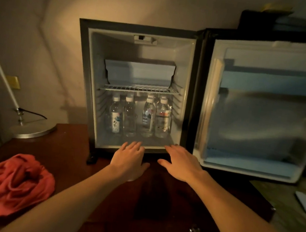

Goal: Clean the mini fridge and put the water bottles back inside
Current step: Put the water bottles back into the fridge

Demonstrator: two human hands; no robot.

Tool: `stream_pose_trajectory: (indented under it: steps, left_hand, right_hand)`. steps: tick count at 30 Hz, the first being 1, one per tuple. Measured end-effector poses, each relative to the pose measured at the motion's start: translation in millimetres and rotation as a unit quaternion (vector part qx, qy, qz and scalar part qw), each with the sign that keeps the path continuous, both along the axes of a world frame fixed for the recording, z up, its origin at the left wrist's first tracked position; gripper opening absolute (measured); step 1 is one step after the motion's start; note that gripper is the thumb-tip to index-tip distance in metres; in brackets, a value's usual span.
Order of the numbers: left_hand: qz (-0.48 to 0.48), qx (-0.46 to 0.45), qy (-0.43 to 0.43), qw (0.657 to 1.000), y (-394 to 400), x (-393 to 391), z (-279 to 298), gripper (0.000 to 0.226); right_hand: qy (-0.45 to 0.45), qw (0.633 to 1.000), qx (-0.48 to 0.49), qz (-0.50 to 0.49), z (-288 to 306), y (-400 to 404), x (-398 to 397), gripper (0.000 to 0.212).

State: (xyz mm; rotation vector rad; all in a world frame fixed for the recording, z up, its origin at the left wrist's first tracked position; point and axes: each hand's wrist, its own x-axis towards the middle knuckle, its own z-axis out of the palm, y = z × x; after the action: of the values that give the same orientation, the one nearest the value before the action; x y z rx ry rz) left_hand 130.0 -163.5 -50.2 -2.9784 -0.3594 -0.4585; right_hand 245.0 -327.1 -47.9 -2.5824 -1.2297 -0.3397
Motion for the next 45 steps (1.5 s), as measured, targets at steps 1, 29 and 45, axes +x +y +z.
stream_pose_trajectory:
  steps: [1,29,45]
  left_hand:
    - [-0.003,-0.004,-0.010,1.000,-8.0,-3.7,1.5,0.066]
    - [-0.168,-0.103,-0.174,0.965,-197.9,114.0,40.6,0.032]
    - [-0.189,-0.120,-0.139,0.965,-258.1,194.8,38.8,0.035]
  right_hand:
    - [0.005,1.000,0.004,-0.005,2.2,-10.2,-4.9,0.063]
    - [-0.010,0.911,0.284,-0.298,43.6,-284.3,105.0,0.056]
    - [0.095,0.841,0.466,-0.259,26.7,-320.1,170.6,0.118]
